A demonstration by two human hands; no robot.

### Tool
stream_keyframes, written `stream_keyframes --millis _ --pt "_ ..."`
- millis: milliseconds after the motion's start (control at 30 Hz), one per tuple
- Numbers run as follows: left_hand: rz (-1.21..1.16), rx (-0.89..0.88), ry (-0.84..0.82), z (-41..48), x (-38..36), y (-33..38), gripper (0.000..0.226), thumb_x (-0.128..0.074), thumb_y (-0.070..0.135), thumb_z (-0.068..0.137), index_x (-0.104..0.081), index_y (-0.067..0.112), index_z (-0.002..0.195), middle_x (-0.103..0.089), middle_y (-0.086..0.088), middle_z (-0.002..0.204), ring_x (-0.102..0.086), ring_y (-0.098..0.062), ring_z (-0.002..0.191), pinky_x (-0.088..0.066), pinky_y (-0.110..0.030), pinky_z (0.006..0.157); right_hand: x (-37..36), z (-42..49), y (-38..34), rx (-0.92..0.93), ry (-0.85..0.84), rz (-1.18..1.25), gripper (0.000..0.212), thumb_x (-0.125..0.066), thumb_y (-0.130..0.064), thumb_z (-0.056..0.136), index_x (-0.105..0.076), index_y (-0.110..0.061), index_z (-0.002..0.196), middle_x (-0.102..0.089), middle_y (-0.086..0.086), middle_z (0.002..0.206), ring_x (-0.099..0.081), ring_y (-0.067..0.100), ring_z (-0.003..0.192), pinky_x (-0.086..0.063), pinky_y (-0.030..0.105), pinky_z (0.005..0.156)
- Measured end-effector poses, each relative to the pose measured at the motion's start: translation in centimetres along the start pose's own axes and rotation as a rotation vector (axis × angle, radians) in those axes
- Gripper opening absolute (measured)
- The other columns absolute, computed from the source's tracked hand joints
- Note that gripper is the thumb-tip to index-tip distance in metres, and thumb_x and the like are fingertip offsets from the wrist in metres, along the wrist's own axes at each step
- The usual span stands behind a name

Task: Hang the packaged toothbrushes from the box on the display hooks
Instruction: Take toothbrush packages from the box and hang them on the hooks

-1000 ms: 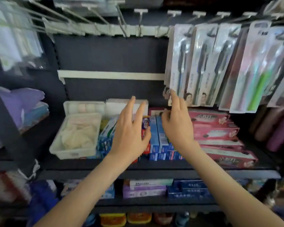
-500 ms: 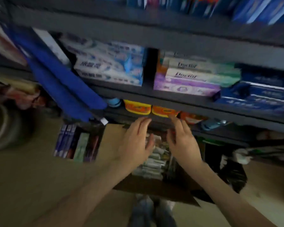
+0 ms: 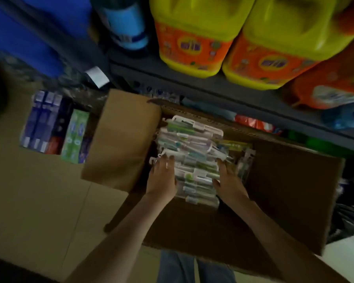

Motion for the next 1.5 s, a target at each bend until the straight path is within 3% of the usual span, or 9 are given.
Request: stream_keyframes --millis 233,500,700,833,900,1067,1167,1333,1500 --pt "0.159 -0.042 -0.124 3.9 -6.1 -2.3 0.091 -0.053 0.03 0.097 0.02 0.024 0.151 0.024 -0.012 0.157 0.017 -0.035 0.146 -0.004 -0.047 0.121 -5.8 6.9 1.4 -0.055 -0.014 -0.098 0.07 -0.06 -0.035 0.093 -0.022 -0.013 0.148 -0.026 0.011 0.151 -0.028 0.032 0.137 -0.03 0.046 0.109" --pt "0.086 -0.068 -0.009 3.2 -6.3 -1.6 0.087 -0.059 0.031 0.093 0.003 0.021 0.153 0.008 -0.014 0.157 -0.002 -0.035 0.146 -0.019 -0.045 0.118 -5.7 5.2 1.7 0.123 0.002 -0.294 0.042 -0.055 -0.039 0.093 -0.047 -0.016 0.128 -0.039 0.008 0.133 -0.03 0.027 0.125 -0.024 0.038 0.101" --pt "-0.557 0.13 0.25 1.7 -4.6 -1.0 0.08 -0.069 0.028 0.088 -0.019 0.014 0.148 -0.022 -0.01 0.148 -0.032 -0.023 0.133 -0.034 -0.023 0.096 -4.7 3.4 1.2 0.072 0.024 0.051 0.044 -0.058 -0.034 0.093 -0.048 -0.014 0.131 -0.042 0.006 0.129 -0.035 0.025 0.125 -0.032 0.03 0.095" --pt "-1.011 0.293 0.107 1.4 -4.0 1.6 0.036 -0.067 0.032 0.09 -0.052 0.012 0.116 -0.058 -0.001 0.112 -0.056 -0.013 0.1 -0.042 -0.024 0.076 -5.0 1.8 -0.1 0.076 0.138 0.41 0.045 -0.071 -0.021 0.086 -0.046 -0.003 0.119 -0.05 0.006 0.103 -0.05 0.024 0.097 -0.033 0.025 0.069" --pt "-1.197 0.256 0.056 1.4 -3.9 3.0 0.015 -0.067 0.027 0.09 -0.059 0.016 0.097 -0.067 0.0 0.093 -0.064 -0.013 0.085 -0.05 -0.029 0.071 -5.4 1.3 -1.2 0.172 0.191 0.397 0.047 -0.073 -0.018 0.082 -0.044 -0.002 0.116 -0.047 0.006 0.102 -0.05 0.026 0.099 -0.033 0.027 0.072" --pt "-1.36 0.292 0.131 2.4 -3.3 2.0 0.031 -0.066 0.02 0.089 -0.056 0.01 0.116 -0.067 -0.009 0.108 -0.067 -0.02 0.096 -0.058 -0.039 0.082 -5.2 1.4 -2.7 0.381 0.207 0.471 0.054 -0.071 -0.031 0.083 -0.051 -0.001 0.123 -0.057 0.013 0.116 -0.054 0.022 0.106 -0.044 0.027 0.083" --pt "-1.393 0.318 0.136 3.1 -3.3 -0.3 0.027 -0.062 0.017 0.092 -0.055 0.01 0.118 -0.064 -0.004 0.106 -0.064 -0.022 0.103 -0.054 -0.038 0.088 -4.7 2.7 -0.6 0.22 0.234 0.576 0.057 -0.062 -0.041 0.09 -0.048 -0.009 0.135 -0.054 0.01 0.131 -0.052 0.021 0.12 -0.044 0.033 0.098" --pt "-1.385 0.416 0.102 2.5 -5.7 -2.8 0.034 -0.061 0.019 0.094 -0.053 0.017 0.126 -0.062 -0.002 0.115 -0.062 -0.019 0.108 -0.051 -0.04 0.094 -6.9 5.1 2.9 0.047 -0.072 0.178 0.072 -0.065 -0.032 0.09 -0.027 -0.02 0.149 -0.034 0.007 0.151 -0.034 0.028 0.136 -0.036 0.04 0.108" --pt "-1.425 0.407 0.084 1.6 -7.0 -3.1 0.033 -0.061 0.02 0.094 -0.054 0.015 0.125 -0.062 -0.008 0.119 -0.064 -0.019 0.105 -0.054 -0.04 0.092 -7.8 4.8 1.8 0.133 -0.072 -0.205 0.058 -0.051 -0.029 0.098 -0.026 -0.014 0.147 -0.029 0.01 0.152 -0.025 0.03 0.138 -0.027 0.039 0.11"
Point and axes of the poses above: each hand's wrist, its own z-axis towards the middle knuckle, its own x-axis out of the back of the hand, y = z × x, the point moved 4 cm from there along z, towards the middle knuckle
